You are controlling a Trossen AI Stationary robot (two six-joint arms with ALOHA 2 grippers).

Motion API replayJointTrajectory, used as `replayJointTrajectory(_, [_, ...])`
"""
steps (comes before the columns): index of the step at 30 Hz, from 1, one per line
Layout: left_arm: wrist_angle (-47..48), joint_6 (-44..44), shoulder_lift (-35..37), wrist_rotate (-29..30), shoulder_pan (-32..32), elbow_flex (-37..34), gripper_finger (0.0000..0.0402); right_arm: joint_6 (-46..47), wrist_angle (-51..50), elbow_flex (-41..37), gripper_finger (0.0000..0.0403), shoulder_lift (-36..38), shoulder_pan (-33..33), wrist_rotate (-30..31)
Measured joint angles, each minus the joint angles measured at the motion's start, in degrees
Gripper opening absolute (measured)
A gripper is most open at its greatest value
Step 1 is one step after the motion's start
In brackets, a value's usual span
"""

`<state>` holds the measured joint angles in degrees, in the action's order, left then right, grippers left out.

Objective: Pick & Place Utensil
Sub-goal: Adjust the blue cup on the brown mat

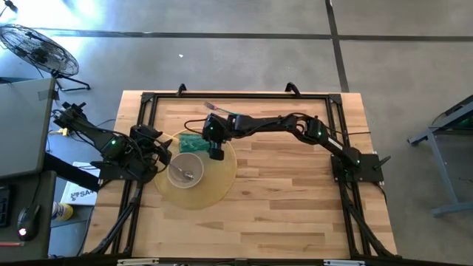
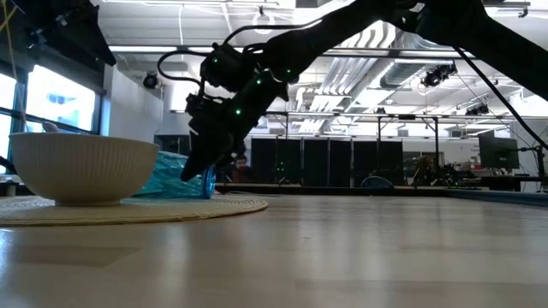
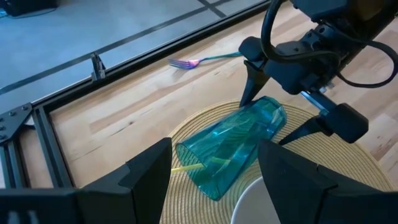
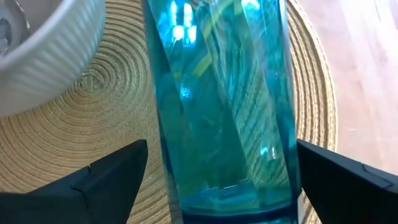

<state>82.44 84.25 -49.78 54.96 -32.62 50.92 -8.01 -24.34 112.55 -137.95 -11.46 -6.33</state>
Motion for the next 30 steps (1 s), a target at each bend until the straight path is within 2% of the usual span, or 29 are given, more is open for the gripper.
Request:
replayJointTrajectory(13, [-0.02, 0.00, 0.00, 1.16, 0.00, 0.00, 0.0234, 0.04, -0.46, 0.00, 0.0309, -0.05, 0.58, 1.98])
replayJointTrajectory(21, [0.14, 0.00, 0.00, 1.12, 0.00, 0.00, 0.0234, 1.71, -7.49, 0.02, 0.0308, 1.66, 0.92, 3.19])
replayJointTrajectory(25, [0.19, -0.08, 0.00, 1.19, 0.00, 0.00, 0.0234, 1.64, -11.26, 0.02, 0.0308, 3.35, 1.49, 7.38])
replayJointTrajectory(30, [0.26, -0.17, 0.00, 1.59, 0.00, 0.00, 0.0234, 1.10, -15.29, 0.02, 0.0308, 4.05, 2.14, 9.50])
